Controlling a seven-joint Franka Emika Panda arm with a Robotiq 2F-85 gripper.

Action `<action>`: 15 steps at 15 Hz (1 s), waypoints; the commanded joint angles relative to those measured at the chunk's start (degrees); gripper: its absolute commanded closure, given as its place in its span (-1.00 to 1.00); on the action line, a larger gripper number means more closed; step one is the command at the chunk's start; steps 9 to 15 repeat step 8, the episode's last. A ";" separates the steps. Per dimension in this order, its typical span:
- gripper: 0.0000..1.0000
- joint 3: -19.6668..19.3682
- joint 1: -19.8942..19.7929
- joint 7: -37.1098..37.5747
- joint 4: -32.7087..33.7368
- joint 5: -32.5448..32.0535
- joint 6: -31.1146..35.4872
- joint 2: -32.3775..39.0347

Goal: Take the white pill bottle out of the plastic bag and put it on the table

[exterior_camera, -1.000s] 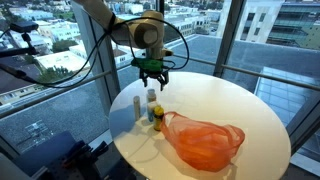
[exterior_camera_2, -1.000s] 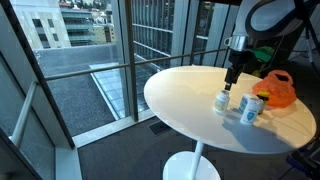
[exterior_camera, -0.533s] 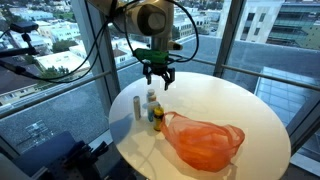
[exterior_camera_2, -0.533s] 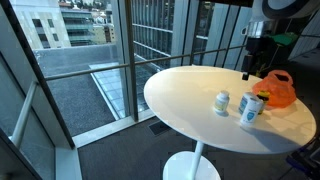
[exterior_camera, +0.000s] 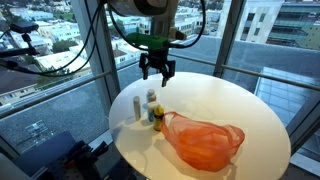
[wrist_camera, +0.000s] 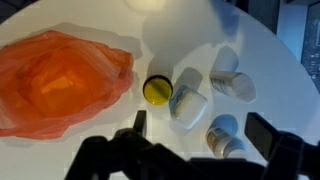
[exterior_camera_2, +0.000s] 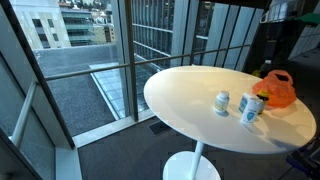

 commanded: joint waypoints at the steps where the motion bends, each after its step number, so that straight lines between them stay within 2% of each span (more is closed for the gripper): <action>1: -1.00 -0.47 -0.41 -0.17 -1.36 -1.29 -4.15 -4.90; 4: -1.00 -0.77 -0.44 -0.36 -0.92 -1.46 -6.41 -5.97; 5: -1.00 -0.61 -0.16 0.00 0.00 -0.26 -5.37 -4.37; 15: -1.00 -0.62 -0.13 0.00 -0.01 -0.26 -5.55 -4.41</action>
